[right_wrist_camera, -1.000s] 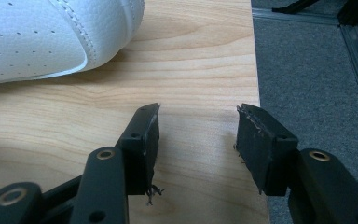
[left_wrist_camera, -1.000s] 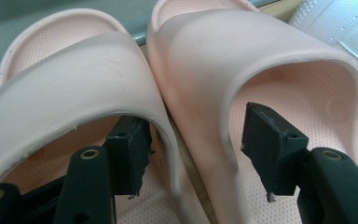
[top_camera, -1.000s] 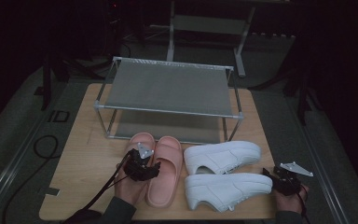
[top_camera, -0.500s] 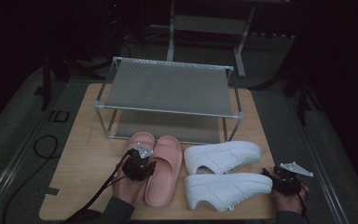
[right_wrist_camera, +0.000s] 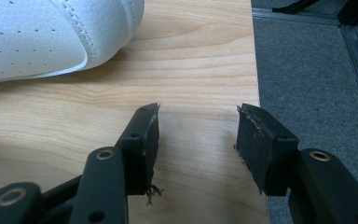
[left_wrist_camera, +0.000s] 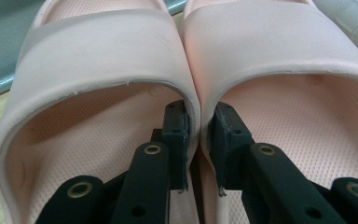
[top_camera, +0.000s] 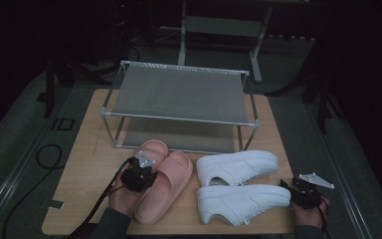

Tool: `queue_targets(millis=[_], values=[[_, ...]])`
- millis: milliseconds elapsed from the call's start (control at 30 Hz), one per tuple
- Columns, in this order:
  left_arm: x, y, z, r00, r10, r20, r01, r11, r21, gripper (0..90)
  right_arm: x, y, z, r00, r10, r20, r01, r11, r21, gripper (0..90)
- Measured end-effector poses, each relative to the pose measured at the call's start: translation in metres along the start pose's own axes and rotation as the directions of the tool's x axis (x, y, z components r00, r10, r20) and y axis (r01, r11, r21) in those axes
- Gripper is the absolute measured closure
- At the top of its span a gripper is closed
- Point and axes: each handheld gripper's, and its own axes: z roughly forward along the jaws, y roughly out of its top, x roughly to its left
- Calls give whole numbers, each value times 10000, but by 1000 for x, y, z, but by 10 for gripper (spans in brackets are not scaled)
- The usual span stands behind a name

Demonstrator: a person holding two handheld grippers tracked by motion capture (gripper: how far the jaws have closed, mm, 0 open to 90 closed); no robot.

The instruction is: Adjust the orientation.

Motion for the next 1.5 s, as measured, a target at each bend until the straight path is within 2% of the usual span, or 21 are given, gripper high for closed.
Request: queue_targets(millis=[200,300,500,967,1200,1333,1500], values=[[11,-4,-7,9989,410,234,-407,9991,-117,784,0,0,0,10000,0,1,0,10000,1,479],[15,-4,-11,9961,792,393,-780,9964,-324,786,0,0,0,10000,2,1,-2,10000,-3,479],[25,0,-13,9911,1213,550,-1181,9913,-587,786,0,0,0,10000,0,1,0,10000,2,479],[39,17,-12,9854,1609,552,-1550,9830,-979,784,0,0,0,10000,2,0,-2,10000,4,479],[42,26,-7,9823,1802,512,-1738,9786,-1105,783,0,0,0,10000,2,0,-2,10000,2,479],[46,31,-3,9844,1712,417,-1651,9789,-1204,783,0,0,0,10000,0,-2,0,10000,4,479],[51,37,2,9816,1876,358,-1815,9745,-1320,782,0,0,0,10000,-8,-4,8,10000,4,479]])
